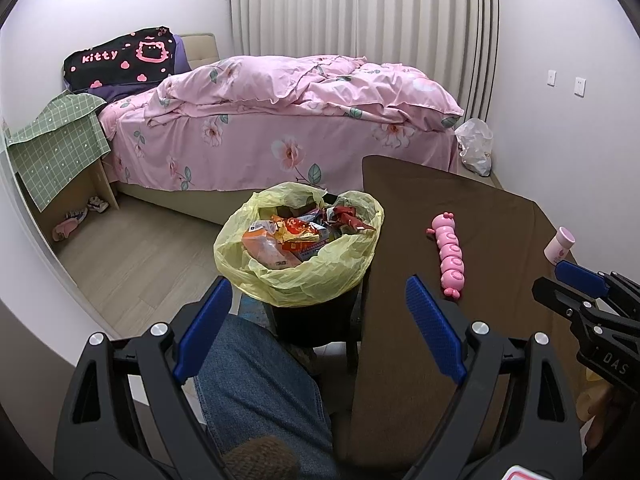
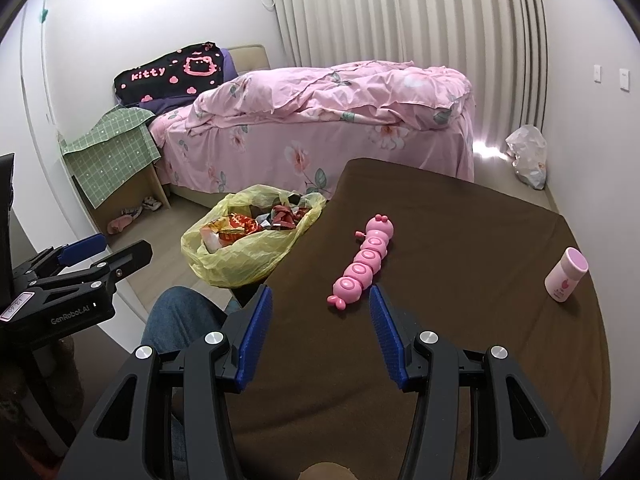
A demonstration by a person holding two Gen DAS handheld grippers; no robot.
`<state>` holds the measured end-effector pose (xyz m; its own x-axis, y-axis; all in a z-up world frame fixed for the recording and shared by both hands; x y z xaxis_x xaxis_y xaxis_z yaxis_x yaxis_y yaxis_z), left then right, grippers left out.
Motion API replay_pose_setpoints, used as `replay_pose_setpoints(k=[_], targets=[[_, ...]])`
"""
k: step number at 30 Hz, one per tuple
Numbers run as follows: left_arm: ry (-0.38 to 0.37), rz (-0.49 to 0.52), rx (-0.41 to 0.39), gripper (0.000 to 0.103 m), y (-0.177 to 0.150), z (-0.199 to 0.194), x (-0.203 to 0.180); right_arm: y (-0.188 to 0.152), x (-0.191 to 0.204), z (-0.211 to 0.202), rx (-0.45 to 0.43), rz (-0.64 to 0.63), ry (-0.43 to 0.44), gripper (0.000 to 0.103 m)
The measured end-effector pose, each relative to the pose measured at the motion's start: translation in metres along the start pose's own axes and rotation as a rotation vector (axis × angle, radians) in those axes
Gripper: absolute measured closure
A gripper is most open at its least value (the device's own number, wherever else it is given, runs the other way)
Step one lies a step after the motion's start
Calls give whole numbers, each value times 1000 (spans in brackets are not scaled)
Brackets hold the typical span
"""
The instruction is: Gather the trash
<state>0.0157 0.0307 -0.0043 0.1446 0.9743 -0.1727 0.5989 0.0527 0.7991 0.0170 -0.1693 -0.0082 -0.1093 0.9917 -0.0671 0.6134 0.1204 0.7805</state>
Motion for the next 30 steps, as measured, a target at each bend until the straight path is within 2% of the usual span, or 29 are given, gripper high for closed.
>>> replay_pose_setpoints(k=[30], targets=[[-10, 11, -8, 19, -1, -2, 4, 2, 2, -3, -10, 6, -7, 55]])
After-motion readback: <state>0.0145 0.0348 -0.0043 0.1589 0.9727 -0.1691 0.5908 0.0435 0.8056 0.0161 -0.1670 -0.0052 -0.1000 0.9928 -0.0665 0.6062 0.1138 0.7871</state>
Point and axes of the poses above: each gripper's, at about its wrist camera, not at the fingertips, and z roughly the way its jaws point, x to its left, y to its top, the point moved 4 cm from there along z, roughly the way its jaws point, and after that the axes turned 15 degrees about -y, right-handed, at the moved point
